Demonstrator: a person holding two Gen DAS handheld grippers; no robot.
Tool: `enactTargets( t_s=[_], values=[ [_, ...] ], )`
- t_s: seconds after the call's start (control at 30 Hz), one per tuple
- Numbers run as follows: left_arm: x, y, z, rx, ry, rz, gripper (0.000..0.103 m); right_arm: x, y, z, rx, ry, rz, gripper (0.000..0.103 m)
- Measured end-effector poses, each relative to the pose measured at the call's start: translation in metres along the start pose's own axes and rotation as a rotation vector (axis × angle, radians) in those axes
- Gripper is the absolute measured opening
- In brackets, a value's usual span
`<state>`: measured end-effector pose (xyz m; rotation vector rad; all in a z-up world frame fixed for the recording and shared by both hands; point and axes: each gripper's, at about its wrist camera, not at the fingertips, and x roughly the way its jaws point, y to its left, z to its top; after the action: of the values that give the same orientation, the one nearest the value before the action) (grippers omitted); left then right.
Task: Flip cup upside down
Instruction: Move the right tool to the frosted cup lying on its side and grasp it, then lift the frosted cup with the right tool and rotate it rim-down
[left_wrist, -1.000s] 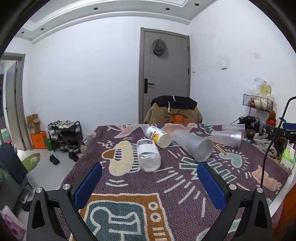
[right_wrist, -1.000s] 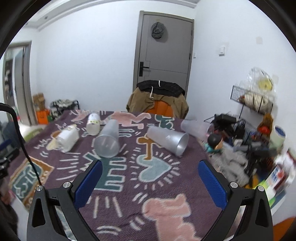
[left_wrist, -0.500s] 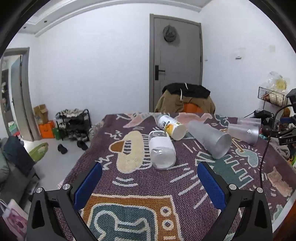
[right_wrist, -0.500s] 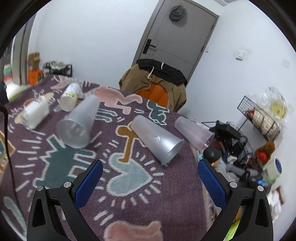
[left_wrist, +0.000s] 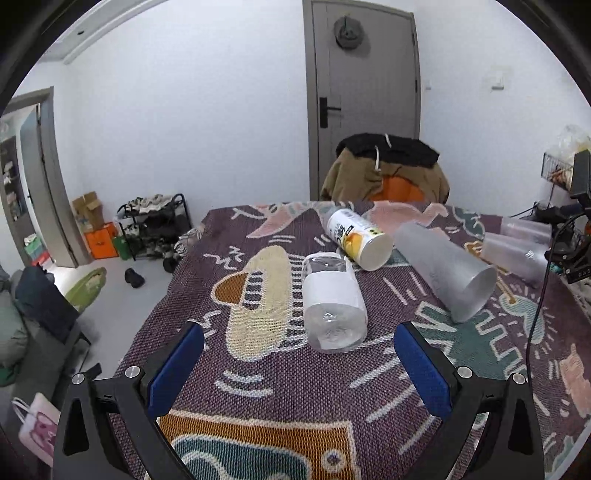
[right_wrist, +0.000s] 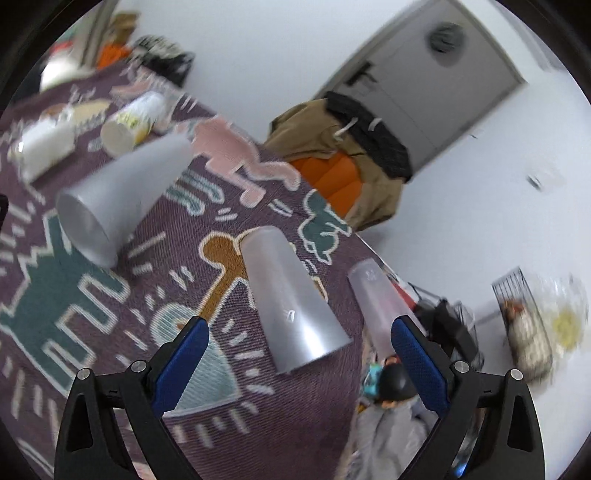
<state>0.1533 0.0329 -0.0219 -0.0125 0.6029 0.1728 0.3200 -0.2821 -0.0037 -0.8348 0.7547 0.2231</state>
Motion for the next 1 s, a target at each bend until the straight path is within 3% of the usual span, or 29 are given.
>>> enactTargets(
  t_s=[0.53, 0.87, 0.9, 0.97, 1.0],
  values=[
    [0.034, -0.01, 0.004, -0.008, 0.085, -0.037, 0.103, 0.107, 0.014, 0.028, -0.318, 0.25, 0.078, 0.1],
    [0.043, -0.014, -0.003, 0.01, 0.1, -0.028, 0.103, 0.147, 0.016, 0.029, -0.361, 0.417, 0.107, 0.099],
    [0.042, -0.012, -0.003, 0.009, 0.099, -0.027, 0.103, 0.15, 0.017, 0.027, -0.361, 0.438, 0.107, 0.095],
    [0.041, -0.01, -0.004, 0.003, 0.097, -0.03, 0.103, 0.147, 0.014, 0.027, -0.343, 0.439, 0.137, 0.07],
    [0.04, -0.009, -0.004, 0.0, 0.095, -0.031, 0.103, 0.144, 0.011, 0.028, -0.324, 0.455, 0.145, 0.071]
  ],
)
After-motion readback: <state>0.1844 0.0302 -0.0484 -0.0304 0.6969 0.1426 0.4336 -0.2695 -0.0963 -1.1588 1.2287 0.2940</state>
